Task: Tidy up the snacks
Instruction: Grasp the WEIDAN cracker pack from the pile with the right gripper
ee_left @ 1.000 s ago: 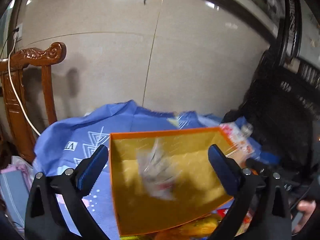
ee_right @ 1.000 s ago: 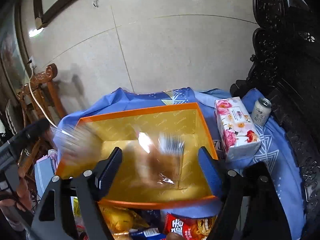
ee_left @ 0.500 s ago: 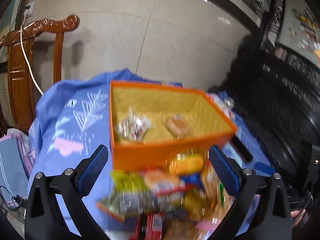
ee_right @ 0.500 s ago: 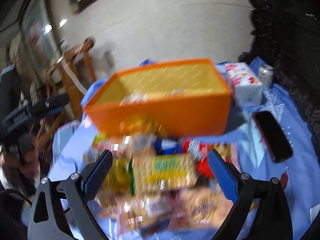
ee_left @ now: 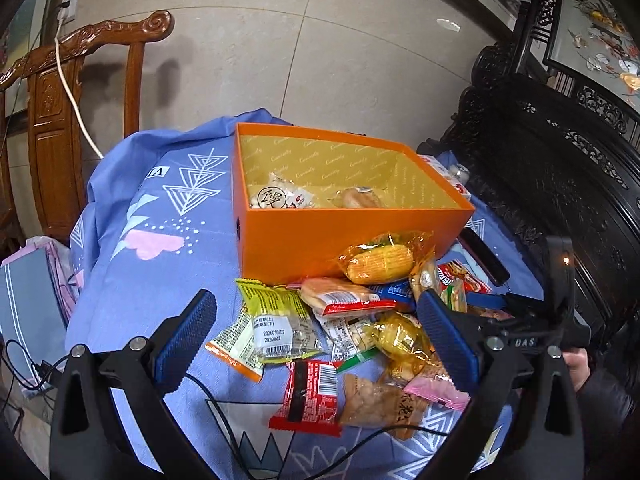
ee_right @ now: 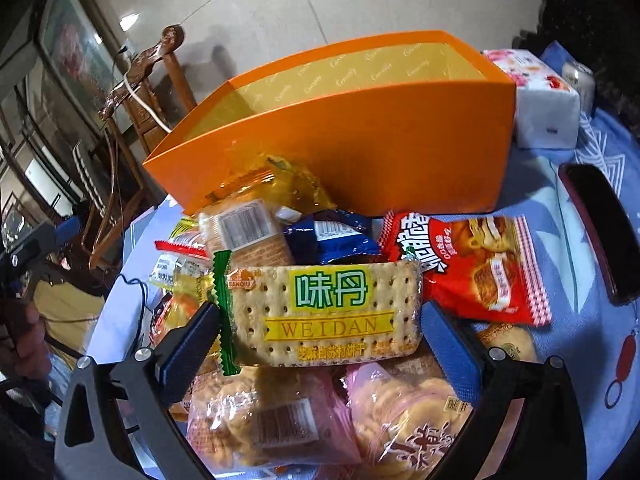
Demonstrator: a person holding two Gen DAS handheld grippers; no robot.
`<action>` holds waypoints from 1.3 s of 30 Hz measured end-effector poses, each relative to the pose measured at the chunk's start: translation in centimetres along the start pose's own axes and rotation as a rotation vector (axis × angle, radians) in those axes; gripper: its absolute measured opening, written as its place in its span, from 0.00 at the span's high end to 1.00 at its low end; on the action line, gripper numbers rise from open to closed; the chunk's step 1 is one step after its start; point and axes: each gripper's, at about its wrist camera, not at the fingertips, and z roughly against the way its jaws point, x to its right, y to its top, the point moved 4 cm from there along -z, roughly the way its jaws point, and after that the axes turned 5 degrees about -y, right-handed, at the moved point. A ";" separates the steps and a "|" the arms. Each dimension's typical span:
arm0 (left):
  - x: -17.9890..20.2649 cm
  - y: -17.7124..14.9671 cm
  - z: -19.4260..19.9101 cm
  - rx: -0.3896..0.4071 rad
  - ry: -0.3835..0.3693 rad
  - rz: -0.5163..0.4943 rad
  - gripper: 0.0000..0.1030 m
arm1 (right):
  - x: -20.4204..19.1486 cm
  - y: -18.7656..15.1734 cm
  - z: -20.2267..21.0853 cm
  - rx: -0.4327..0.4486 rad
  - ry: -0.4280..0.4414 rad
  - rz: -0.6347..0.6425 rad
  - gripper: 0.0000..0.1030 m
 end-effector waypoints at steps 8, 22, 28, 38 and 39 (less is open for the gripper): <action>0.6 -0.2 0.2 -0.009 0.006 -0.020 0.04 | 0.9 0.0 -1.3 -0.019 0.032 -0.030 0.03; 1.2 -0.9 0.0 -0.029 0.026 -0.051 0.04 | 0.8 -0.4 0.2 0.028 0.100 -0.107 0.09; 1.6 -1.4 -0.5 -0.039 0.023 -0.075 0.04 | -0.1 -0.8 3.5 0.114 0.074 -0.128 0.10; 0.3 -3.3 -4.2 -0.074 0.084 -0.135 0.04 | -2.1 -2.3 7.5 0.182 0.051 -0.134 0.10; -0.2 -3.3 -5.0 -0.081 0.094 -0.120 0.04 | -2.3 -2.4 7.6 0.183 0.050 -0.128 0.10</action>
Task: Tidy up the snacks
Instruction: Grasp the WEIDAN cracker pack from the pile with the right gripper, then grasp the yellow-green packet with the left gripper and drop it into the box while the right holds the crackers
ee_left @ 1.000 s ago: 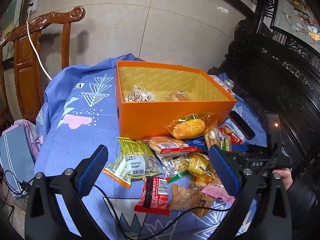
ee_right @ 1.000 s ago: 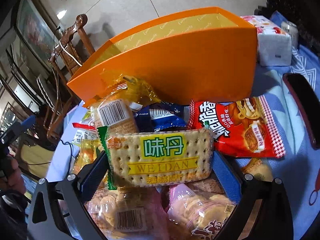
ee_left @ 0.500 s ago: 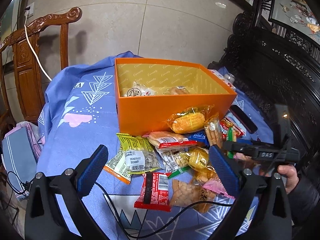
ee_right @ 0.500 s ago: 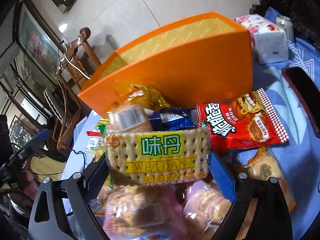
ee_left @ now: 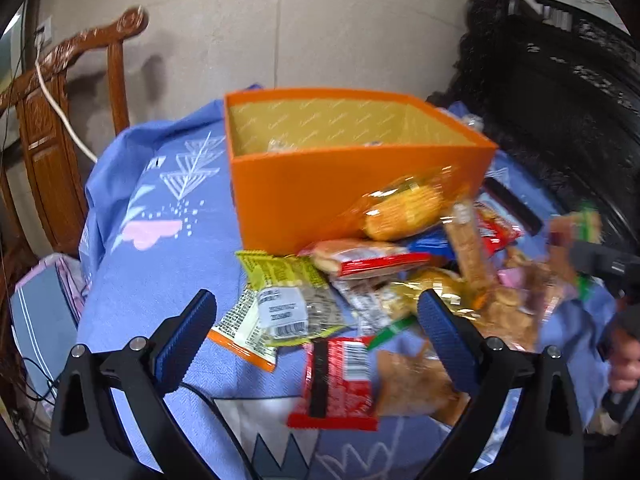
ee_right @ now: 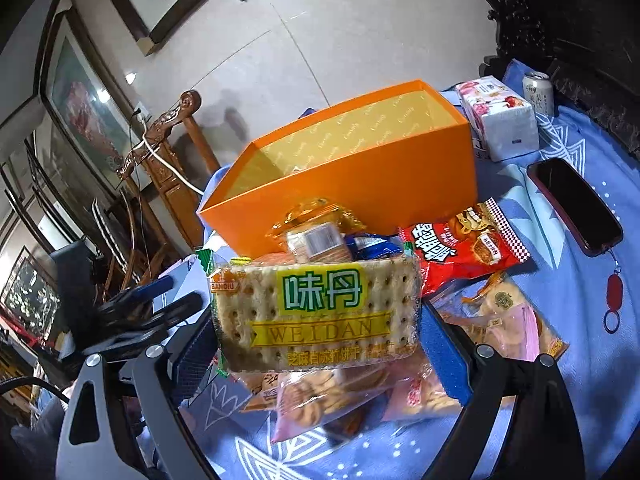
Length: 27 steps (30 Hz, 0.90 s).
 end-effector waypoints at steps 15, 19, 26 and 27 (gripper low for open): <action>-2.3 -0.8 -8.4 -0.088 0.022 0.072 0.39 | 0.0 -0.3 -0.4 -0.012 -0.016 -0.010 0.09; -2.2 -1.2 -7.8 -0.077 0.001 0.058 0.58 | 0.0 -0.4 -0.5 -0.013 -0.016 -0.019 0.09; -1.4 -2.1 -5.2 -0.038 0.032 0.011 0.59 | -0.4 -0.3 0.3 0.008 -0.029 -0.001 0.09; -1.5 -2.1 -4.6 -0.030 0.032 0.013 0.59 | -0.5 -0.3 0.5 0.012 -0.029 -0.001 0.09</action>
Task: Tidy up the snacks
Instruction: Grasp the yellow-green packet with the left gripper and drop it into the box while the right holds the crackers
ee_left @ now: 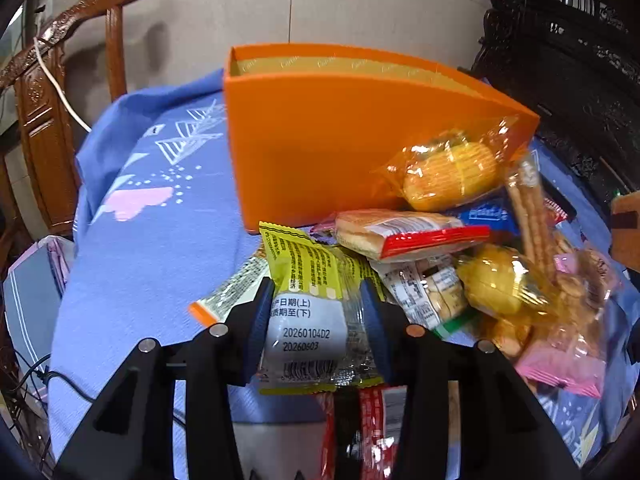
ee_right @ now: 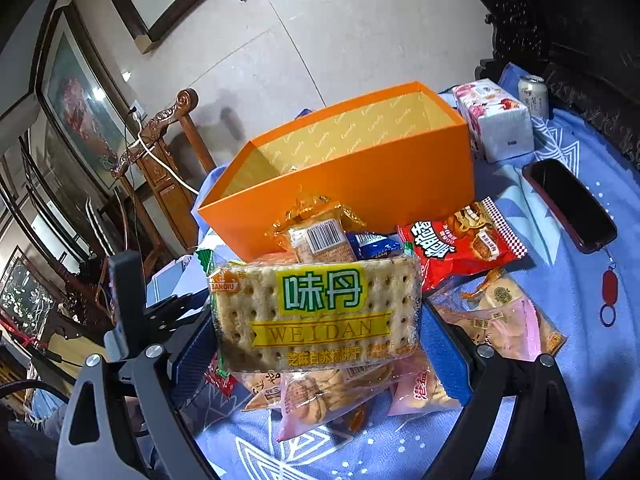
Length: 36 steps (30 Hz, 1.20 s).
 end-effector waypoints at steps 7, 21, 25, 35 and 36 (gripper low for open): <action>-0.8 0.7 4.6 0.070 0.006 0.012 0.59 | -0.2 0.4 0.7 0.023 0.006 0.003 0.09; 0.0 5.0 11.5 0.232 -0.047 0.018 0.59 | -1.5 2.0 2.4 0.072 0.005 0.048 0.09; 0.1 7.8 12.5 0.283 -0.074 0.019 0.59 | -2.0 4.9 2.6 0.115 0.009 0.068 0.09; 0.6 19.7 10.7 0.349 -0.089 -0.010 0.53 | -2.4 17.1 -0.8 0.228 -0.012 0.115 0.08; 0.5 20.6 10.2 0.335 -0.087 0.004 0.28 | -2.3 18.2 -1.6 0.219 -0.030 0.113 0.05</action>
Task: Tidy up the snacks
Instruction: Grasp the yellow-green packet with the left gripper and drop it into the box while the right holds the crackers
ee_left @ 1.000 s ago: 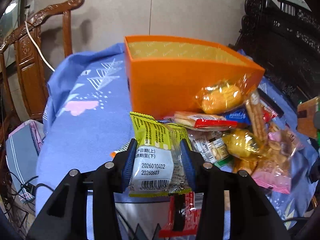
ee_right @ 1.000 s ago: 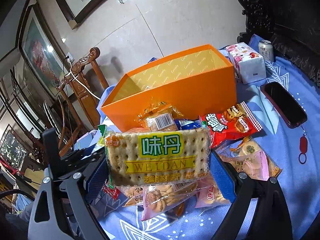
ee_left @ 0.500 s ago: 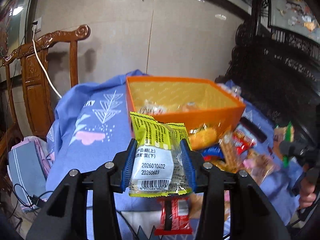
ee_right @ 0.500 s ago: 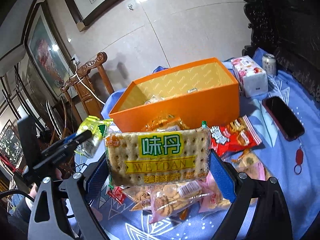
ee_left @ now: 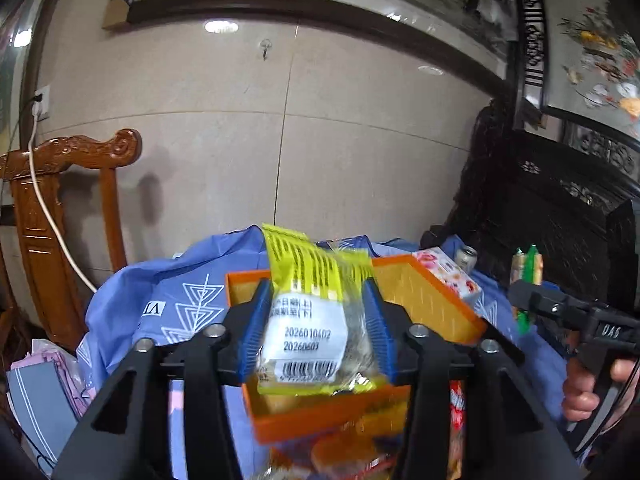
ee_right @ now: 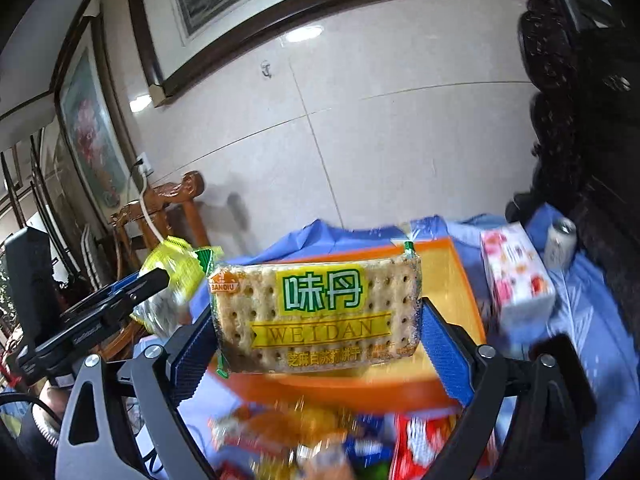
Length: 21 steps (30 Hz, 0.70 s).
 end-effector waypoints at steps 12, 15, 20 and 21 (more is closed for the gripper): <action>-1.3 -3.8 3.0 -0.003 0.054 0.067 0.04 | 0.6 -7.6 1.8 -0.139 0.011 0.018 0.03; -1.4 -7.2 3.9 -0.055 0.064 0.073 0.04 | 0.5 -10.8 3.5 -0.176 -0.013 0.044 0.03; -1.6 -11.4 5.3 -0.123 0.056 0.103 0.04 | -0.3 -15.4 6.2 -0.212 -0.022 0.094 0.03; -1.5 -12.0 5.6 -0.133 0.057 0.103 0.04 | -0.4 -16.0 6.3 -0.217 -0.030 0.100 0.03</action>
